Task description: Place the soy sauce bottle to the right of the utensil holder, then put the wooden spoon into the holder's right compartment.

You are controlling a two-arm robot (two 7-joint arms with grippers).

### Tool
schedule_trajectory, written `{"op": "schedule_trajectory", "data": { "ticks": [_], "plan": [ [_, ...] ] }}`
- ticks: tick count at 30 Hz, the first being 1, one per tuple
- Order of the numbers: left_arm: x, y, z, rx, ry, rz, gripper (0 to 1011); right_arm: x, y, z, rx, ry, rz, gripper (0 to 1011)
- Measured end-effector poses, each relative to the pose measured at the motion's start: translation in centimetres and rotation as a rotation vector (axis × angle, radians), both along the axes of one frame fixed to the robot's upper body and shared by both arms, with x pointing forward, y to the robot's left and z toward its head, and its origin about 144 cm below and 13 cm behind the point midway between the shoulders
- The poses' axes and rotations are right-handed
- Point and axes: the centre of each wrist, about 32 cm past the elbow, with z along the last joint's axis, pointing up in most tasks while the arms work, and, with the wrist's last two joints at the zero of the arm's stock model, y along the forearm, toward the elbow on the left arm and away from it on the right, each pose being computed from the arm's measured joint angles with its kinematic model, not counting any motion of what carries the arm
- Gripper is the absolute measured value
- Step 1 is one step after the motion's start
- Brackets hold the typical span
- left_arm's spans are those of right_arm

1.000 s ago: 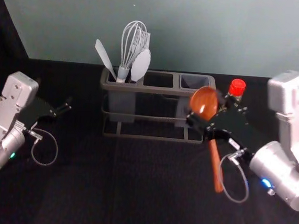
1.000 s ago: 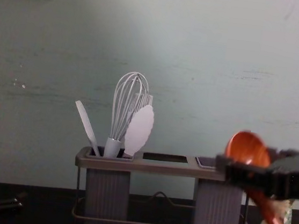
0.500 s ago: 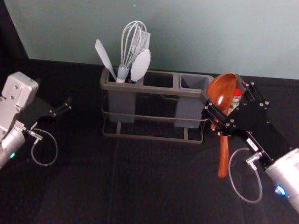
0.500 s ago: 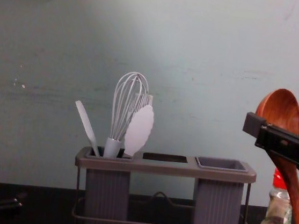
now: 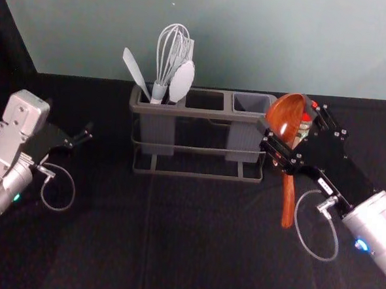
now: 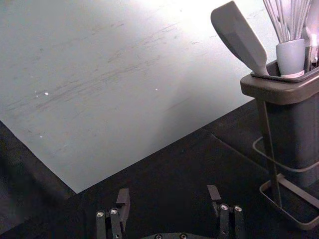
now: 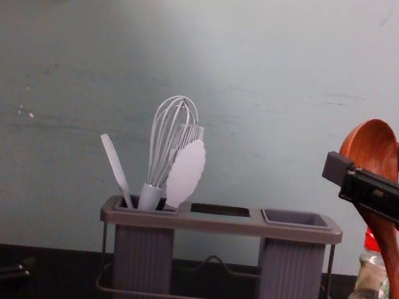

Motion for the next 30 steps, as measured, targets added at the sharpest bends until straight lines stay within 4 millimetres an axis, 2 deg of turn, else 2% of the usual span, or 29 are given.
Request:
{"op": "schedule_trajectory", "data": {
  "ticks": [22,30],
  "plan": [
    [0.0,0.0,0.0,0.0,0.0,0.0,1011,0.03,-0.05,-0.02,0.004,-0.002,-0.001,840],
    [0.0,0.0,0.0,0.0,0.0,0.0,1011,0.6,0.15,0.95,0.015,-0.048,0.022,840]
  ]
}}
